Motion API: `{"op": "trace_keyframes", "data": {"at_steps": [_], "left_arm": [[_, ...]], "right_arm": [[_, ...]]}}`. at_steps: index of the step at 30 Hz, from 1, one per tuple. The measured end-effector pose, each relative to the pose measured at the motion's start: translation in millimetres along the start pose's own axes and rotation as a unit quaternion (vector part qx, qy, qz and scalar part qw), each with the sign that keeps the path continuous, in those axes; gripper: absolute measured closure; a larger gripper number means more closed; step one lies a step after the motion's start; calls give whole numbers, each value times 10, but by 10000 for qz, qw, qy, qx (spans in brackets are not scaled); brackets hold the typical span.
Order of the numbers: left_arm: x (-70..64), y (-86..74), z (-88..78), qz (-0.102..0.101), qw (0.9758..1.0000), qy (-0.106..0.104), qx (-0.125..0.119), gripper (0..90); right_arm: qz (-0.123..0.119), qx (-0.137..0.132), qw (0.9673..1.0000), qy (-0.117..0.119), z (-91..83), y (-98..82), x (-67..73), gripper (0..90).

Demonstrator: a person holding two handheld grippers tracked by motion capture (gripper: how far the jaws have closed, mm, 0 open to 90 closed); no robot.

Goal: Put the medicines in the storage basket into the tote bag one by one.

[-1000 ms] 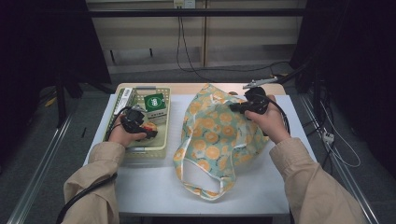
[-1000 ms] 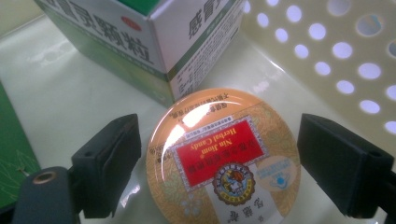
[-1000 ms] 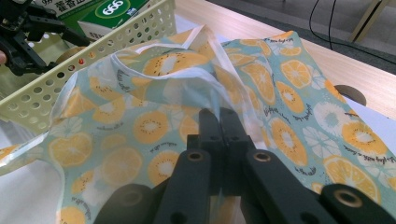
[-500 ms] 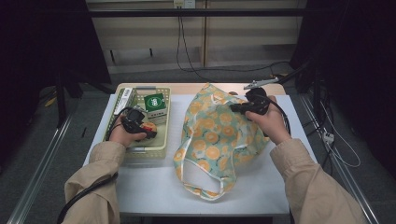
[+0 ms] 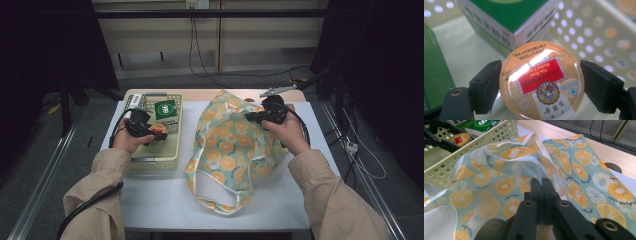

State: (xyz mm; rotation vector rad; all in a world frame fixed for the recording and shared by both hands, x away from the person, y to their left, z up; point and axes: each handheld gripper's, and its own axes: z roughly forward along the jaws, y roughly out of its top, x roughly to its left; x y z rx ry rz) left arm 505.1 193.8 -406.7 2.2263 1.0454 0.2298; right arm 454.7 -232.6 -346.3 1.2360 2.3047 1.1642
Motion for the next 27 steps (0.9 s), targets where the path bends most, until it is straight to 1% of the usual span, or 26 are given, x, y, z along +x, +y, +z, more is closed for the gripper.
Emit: {"op": "trace_keyframes", "data": {"at_steps": [8,10,12,15,16,17,19,20,23,24,27], "left_arm": [[-7,76,-199,60,9999,-85,-14,206],[-13,108,-256,50,10000,-76,-35,207],[-30,151,-315,85,9999,-106,-62,207],[-102,230,-407,187,9996,-188,-115,207],[-135,259,-437,240,9994,-193,-139,207],[-167,286,-462,281,9991,-256,-172,207],[-240,342,-511,393,9987,-279,-194,207],[-276,367,-527,424,9982,-375,-199,207],[-383,436,-562,590,9968,-457,-270,207],[-429,459,-566,595,9964,-544,-276,207],[-533,511,-567,662,9947,-702,-360,207]], "right_arm": [[-23,7,10000,29,18,-6,18,900],[-2,6,10000,25,15,-11,16,900],[-2,15,10000,18,18,-14,16,900],[0,12,10000,24,29,-19,15,900],[1,19,10000,32,33,-20,17,900],[-2,21,10000,40,37,-21,18,900],[0,22,10000,48,49,-23,24,900],[7,10,10000,57,55,-25,26,900],[7,32,10000,73,75,-36,33,900],[6,38,10000,76,82,-41,34,900],[2,60,9999,80,96,-51,38,900]]}}
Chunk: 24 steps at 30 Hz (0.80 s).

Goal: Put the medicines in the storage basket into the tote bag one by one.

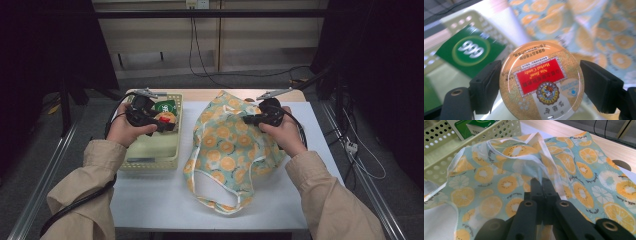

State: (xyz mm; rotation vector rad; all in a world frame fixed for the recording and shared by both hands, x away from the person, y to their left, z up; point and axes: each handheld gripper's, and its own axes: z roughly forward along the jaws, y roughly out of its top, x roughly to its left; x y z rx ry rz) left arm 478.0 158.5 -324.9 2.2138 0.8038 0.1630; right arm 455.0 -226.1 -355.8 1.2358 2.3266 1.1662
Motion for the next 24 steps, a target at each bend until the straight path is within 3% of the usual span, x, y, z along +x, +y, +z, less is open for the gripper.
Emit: {"op": "trace_keyframes", "data": {"at_steps": [4,5,10,14,17,24], "left_arm": [[-169,74,55,179,9998,-105,-45,207],[-206,88,74,232,9994,-245,-69,207],[-481,163,170,429,9974,-556,-156,207],[-740,225,283,656,9943,-824,-191,207],[-895,250,392,811,9924,-914,-155,207],[-1080,239,702,890,9896,-1127,-26,207]], "right_arm": [[19,6,10000,-7,-2,0,-4,900],[17,-4,10000,-5,-3,0,-7,900],[22,-16,10000,-17,-9,0,-13,900],[27,-18,10000,-32,-6,-1,-16,900],[32,-21,10000,-27,-6,-1,-12,900],[52,-32,10000,-28,-25,-9,-19,900]]}}
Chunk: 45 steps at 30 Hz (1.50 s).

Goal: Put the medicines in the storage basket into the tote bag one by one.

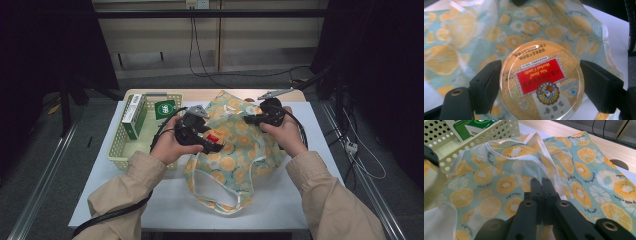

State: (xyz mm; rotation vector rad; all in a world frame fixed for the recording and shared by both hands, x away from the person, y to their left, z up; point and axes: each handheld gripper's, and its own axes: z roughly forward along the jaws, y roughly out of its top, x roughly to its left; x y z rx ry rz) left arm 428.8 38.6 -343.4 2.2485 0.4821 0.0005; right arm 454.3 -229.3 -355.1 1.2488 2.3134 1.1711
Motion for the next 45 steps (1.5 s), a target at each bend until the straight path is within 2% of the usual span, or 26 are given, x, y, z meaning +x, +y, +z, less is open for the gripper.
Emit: {"op": "trace_keyframes", "data": {"at_steps": [3,4,5,6,9,11,13,15,20,22,28,31,37,42,44,45], "left_arm": [[-36,5,101,-7,10000,-62,-53,207],[-42,8,130,23,10000,-47,-38,207],[-65,16,160,1,10000,62,-22,207],[-62,17,190,-2,10000,-64,-56,207],[-89,36,272,-43,10000,-38,-80,207],[-102,51,321,26,9999,-88,-64,207],[-123,65,373,-25,9999,-125,-105,207],[-126,77,422,31,9999,-84,-79,207],[-111,89,558,-57,10000,-14,-74,207],[-83,93,607,-18,10000,87,3,207],[45,83,727,-186,9993,333,57,207],[116,65,760,-302,9985,457,-6,207],[247,79,773,-402,9970,664,-48,207],[327,129,736,-493,9960,739,-119,207],[353,151,713,-479,9948,893,-62,207],[375,155,704,-512,9953,821,-102,207]], "right_arm": [[7,-9,10000,-19,-17,-2,-13,900],[9,-18,10000,-16,-20,-2,-15,900],[6,-16,10000,-20,-25,-2,-17,900],[18,-30,10000,-15,-28,-3,-19,900],[23,-35,10000,-13,-29,-6,-18,900],[13,-32,10000,-14,-28,-8,-17,900],[24,-39,10000,-2,-30,-11,-18,900],[41,-32,10000,10,-33,-16,-22,900],[35,-48,10000,-1,-47,-20,-25,900],[53,-60,10000,7,-62,-20,-30,900],[61,-86,9999,10,-85,-22,-36,900],[62,-97,9999,29,-99,-22,-38,900],[75,-101,9999,19,-119,-32,-53,900],[107,-112,9999,29,-134,-36,-65,900],[135,-130,9998,45,-136,-34,-67,900],[139,-132,9998,51,-135,-31,-62,900]]}}
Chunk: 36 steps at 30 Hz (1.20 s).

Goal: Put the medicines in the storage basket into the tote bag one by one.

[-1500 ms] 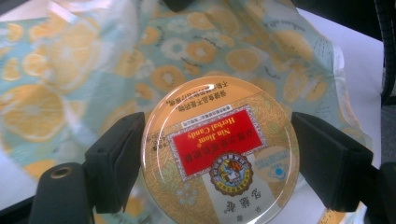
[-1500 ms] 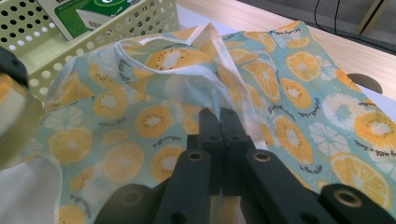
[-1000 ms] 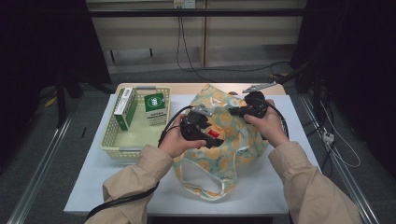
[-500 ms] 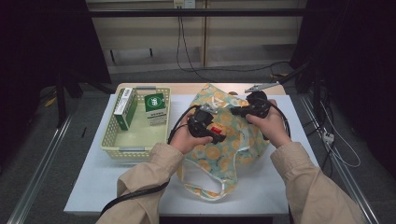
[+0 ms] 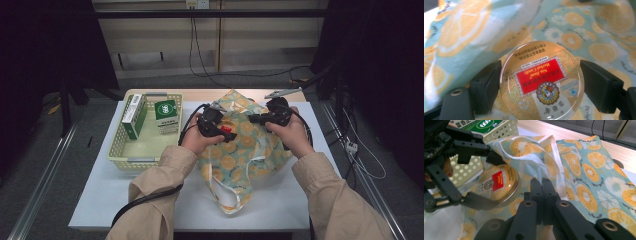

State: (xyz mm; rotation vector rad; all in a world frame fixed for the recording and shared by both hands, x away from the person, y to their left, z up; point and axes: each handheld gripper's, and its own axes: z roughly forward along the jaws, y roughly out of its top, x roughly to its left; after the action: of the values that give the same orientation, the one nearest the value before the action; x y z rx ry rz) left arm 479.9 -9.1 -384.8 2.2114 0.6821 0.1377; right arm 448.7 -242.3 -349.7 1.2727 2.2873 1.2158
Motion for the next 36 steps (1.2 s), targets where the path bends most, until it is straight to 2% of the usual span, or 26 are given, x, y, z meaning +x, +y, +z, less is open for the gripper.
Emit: {"op": "trace_keyframes", "data": {"at_steps": [3,5,9,10,13,18,23,25,28,31,35,36], "left_arm": [[57,21,-32,22,10000,76,29,207],[96,28,-53,-32,9999,124,12,207],[164,19,-85,-111,9999,101,2,207],[148,11,-82,-110,9997,195,10,207],[83,-10,-52,-34,10000,-1,12,207],[-24,-38,31,23,9999,-149,-3,207],[-84,-61,154,-26,9998,-193,-22,206],[-94,-65,202,-21,9999,-123,-38,207],[-88,-63,267,-28,9999,-136,-11,206],[-55,-62,307,-67,10000,-30,-37,206],[-11,-65,346,-116,9999,-48,-36,206],[-15,-66,353,-140,9999,42,-27,206]], "right_arm": [[-21,2,10000,18,8,8,13,900],[-1,-1,10000,37,20,9,17,900],[-8,9,10000,61,56,9,29,900],[-15,9,10000,57,65,10,30,900],[3,14,10000,66,82,15,32,900],[12,17,10000,43,100,19,34,900],[-6,28,10000,48,107,25,47,900],[-4,28,10000,49,107,31,52,900],[11,16,10000,54,102,43,54,900],[-12,29,10000,70,100,46,60,900],[17,25,10000,63,106,40,44,900],[13,30,10000,73,113,38,38,900]]}}
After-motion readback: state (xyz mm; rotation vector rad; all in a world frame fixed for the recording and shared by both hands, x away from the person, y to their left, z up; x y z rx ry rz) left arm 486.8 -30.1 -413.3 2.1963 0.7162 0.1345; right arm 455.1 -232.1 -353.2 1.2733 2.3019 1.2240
